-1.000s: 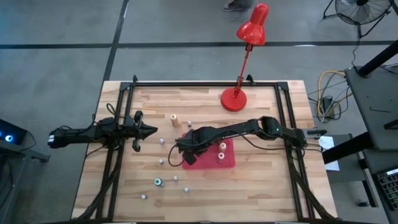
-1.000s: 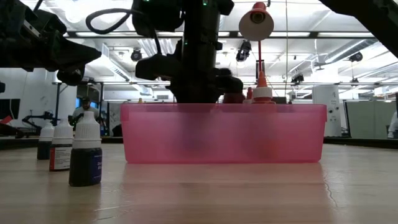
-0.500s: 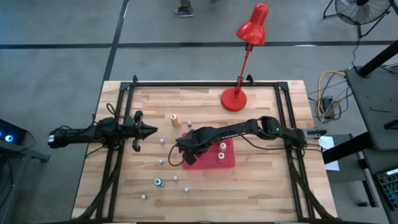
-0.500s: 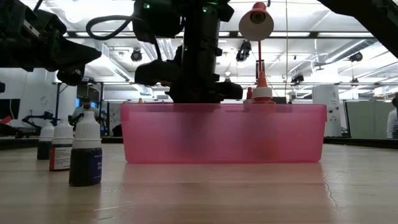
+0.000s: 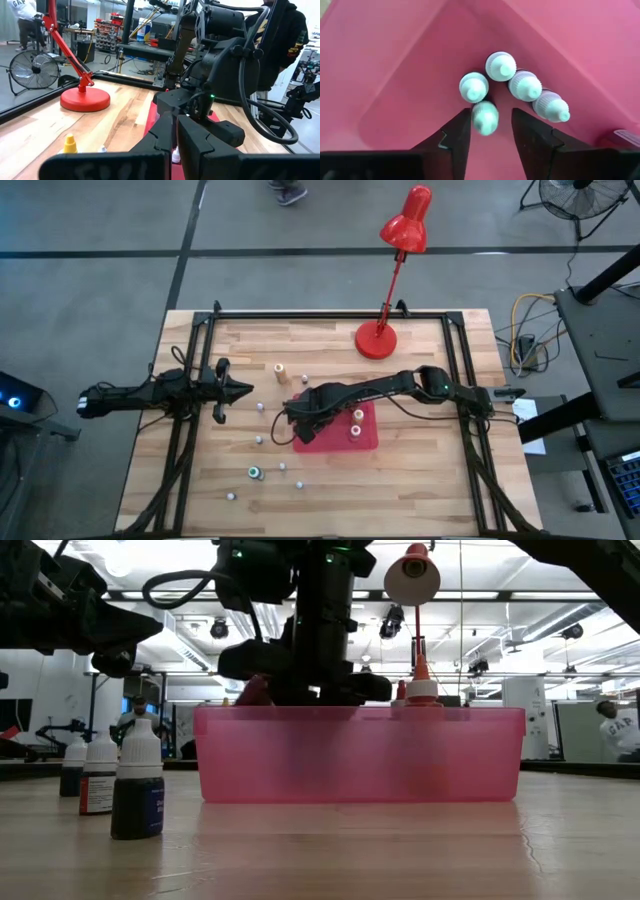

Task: Pick & Place food coloring
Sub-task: Put the small violet food coloring bottle into the red bin, then put the small green food coloring bottle into the red bin

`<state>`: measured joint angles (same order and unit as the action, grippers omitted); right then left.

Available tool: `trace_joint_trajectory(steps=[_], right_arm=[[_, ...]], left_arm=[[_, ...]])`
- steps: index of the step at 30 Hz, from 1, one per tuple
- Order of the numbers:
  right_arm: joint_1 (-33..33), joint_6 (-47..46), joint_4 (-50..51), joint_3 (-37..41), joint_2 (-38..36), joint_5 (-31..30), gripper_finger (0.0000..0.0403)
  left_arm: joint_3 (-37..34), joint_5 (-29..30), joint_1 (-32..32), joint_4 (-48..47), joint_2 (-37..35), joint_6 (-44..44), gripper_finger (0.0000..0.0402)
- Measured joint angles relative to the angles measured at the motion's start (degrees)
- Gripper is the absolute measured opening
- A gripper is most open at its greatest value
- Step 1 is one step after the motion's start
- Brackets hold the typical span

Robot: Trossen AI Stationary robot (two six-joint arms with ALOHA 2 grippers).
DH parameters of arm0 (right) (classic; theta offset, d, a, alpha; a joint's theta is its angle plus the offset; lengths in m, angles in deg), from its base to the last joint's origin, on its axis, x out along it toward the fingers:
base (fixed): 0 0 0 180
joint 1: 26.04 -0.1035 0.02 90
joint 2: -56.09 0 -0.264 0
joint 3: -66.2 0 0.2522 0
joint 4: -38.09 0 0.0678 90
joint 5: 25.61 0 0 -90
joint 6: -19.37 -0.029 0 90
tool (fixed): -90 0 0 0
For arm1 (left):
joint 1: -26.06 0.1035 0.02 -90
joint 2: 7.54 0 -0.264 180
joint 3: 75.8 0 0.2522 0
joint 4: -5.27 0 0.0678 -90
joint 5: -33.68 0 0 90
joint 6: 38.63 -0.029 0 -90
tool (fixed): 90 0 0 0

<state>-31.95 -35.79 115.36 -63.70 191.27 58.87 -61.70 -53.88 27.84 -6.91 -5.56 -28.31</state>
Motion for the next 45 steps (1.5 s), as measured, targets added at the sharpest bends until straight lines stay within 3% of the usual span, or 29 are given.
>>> trace_joint_trajectory(steps=[8,34,40,45], right_arm=[[-0.06,-0.13,0.15,-0.59,0.00,-0.01,0.0150],[-0.06,0.09,9.42,-10.63,-0.55,-0.08,0.0125],[-0.06,2.73,9.86,-14.66,-0.55,-2.39,0.0125],[1.04,10.15,9.87,-18.25,-0.61,-4.22,0.0125]], left_arm=[[0.00,0.00,0.00,0.00,0.00,0.00,0.0000],[0.00,0.00,0.00,0.00,0.00,0.00,0.0000],[0.00,-0.02,0.00,0.00,0.00,0.00,0.0000],[0.00,0.00,-0.01,0.01,0.00,0.00,0.0000]])
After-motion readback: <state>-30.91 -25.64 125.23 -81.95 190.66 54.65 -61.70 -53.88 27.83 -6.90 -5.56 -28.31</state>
